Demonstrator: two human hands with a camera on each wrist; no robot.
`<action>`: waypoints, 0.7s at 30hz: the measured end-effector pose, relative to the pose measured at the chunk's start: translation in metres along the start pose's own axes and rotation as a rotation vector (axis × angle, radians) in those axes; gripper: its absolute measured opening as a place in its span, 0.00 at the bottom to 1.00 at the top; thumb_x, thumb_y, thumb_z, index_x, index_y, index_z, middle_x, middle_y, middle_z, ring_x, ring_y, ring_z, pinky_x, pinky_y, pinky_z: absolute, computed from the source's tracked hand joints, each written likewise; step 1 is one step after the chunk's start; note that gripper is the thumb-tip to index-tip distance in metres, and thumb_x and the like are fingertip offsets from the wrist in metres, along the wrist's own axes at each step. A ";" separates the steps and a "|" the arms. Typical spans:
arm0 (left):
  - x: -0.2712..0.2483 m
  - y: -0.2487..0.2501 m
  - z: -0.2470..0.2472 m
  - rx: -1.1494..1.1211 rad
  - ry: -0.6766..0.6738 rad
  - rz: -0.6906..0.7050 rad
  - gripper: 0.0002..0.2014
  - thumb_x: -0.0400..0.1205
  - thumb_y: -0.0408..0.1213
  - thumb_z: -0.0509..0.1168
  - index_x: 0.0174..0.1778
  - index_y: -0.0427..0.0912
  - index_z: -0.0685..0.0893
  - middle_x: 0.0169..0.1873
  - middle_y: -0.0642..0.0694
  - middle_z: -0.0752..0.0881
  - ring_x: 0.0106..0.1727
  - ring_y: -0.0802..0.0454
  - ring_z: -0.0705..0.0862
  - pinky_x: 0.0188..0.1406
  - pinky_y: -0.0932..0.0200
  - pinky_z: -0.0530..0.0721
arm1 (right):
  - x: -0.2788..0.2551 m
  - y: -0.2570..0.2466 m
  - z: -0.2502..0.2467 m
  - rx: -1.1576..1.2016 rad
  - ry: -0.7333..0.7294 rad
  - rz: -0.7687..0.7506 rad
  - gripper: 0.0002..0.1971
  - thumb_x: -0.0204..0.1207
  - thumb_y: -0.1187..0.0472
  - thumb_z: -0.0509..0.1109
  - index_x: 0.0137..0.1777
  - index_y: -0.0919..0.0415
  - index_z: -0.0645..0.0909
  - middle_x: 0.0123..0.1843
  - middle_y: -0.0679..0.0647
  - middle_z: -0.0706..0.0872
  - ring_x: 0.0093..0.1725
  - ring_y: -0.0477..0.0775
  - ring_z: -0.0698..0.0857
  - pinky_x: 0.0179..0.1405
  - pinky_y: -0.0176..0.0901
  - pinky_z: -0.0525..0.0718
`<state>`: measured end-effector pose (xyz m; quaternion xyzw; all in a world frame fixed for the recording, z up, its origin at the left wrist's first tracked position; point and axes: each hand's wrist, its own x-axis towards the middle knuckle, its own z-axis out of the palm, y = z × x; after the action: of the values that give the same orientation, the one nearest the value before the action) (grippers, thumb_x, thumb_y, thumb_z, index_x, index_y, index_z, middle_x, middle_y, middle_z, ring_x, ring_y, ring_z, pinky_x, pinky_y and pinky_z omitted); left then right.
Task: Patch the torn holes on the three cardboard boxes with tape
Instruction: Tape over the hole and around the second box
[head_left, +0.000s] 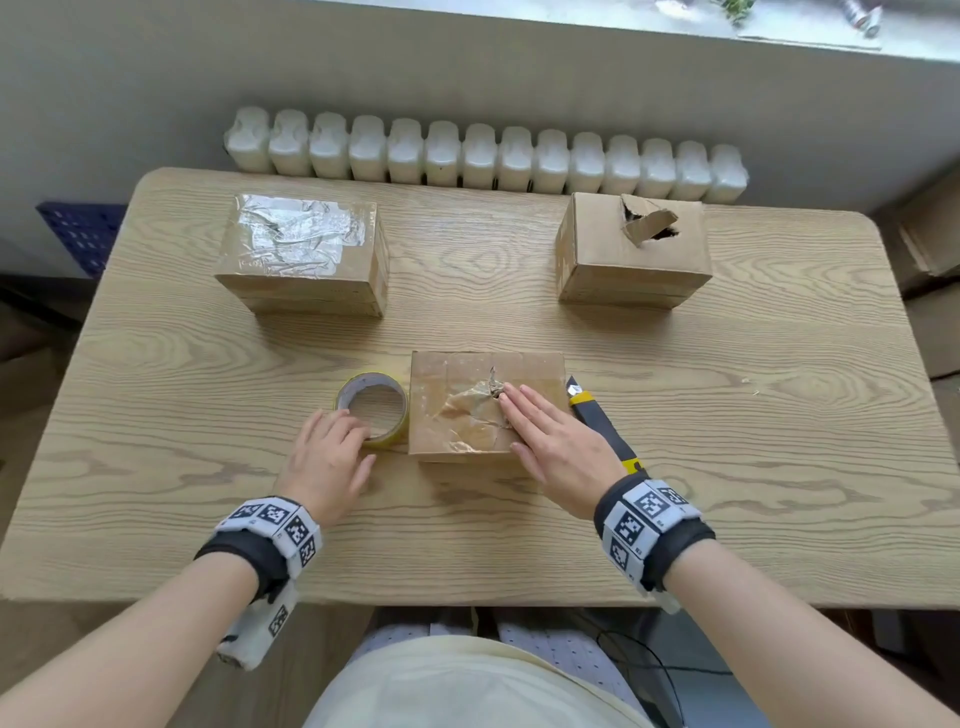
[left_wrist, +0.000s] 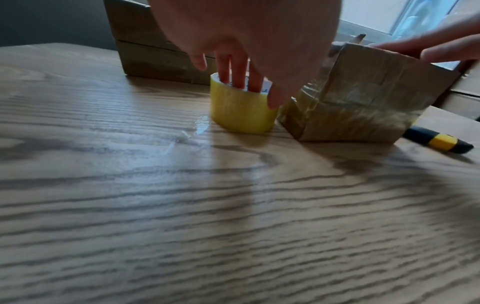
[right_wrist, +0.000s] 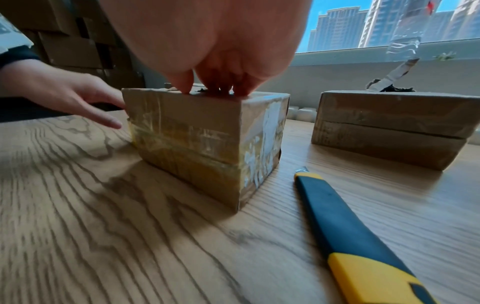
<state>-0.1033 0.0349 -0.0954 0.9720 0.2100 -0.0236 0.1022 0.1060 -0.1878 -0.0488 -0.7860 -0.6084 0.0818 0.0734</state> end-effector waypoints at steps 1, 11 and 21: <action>0.000 -0.003 0.002 0.010 0.020 0.015 0.12 0.70 0.34 0.76 0.47 0.37 0.86 0.45 0.42 0.88 0.59 0.44 0.80 0.69 0.45 0.66 | 0.000 0.000 0.000 0.018 -0.018 0.013 0.27 0.82 0.54 0.51 0.76 0.67 0.69 0.77 0.59 0.72 0.78 0.54 0.69 0.79 0.41 0.54; -0.002 -0.010 -0.036 -0.372 0.095 -0.110 0.13 0.83 0.40 0.54 0.50 0.37 0.81 0.43 0.40 0.86 0.45 0.39 0.84 0.44 0.43 0.84 | 0.011 -0.011 -0.009 0.234 0.170 0.123 0.19 0.72 0.73 0.72 0.64 0.66 0.82 0.70 0.58 0.81 0.66 0.58 0.83 0.62 0.49 0.83; 0.008 0.026 -0.101 -0.611 0.245 -0.037 0.06 0.84 0.29 0.59 0.54 0.34 0.79 0.39 0.48 0.79 0.37 0.50 0.77 0.36 0.66 0.66 | 0.056 -0.044 -0.048 0.628 0.239 0.374 0.13 0.78 0.55 0.71 0.60 0.57 0.84 0.51 0.51 0.88 0.49 0.48 0.87 0.54 0.48 0.85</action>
<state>-0.0850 0.0357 0.0073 0.8881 0.2359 0.1555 0.3626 0.0890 -0.1235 0.0048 -0.8266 -0.3869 0.1842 0.3649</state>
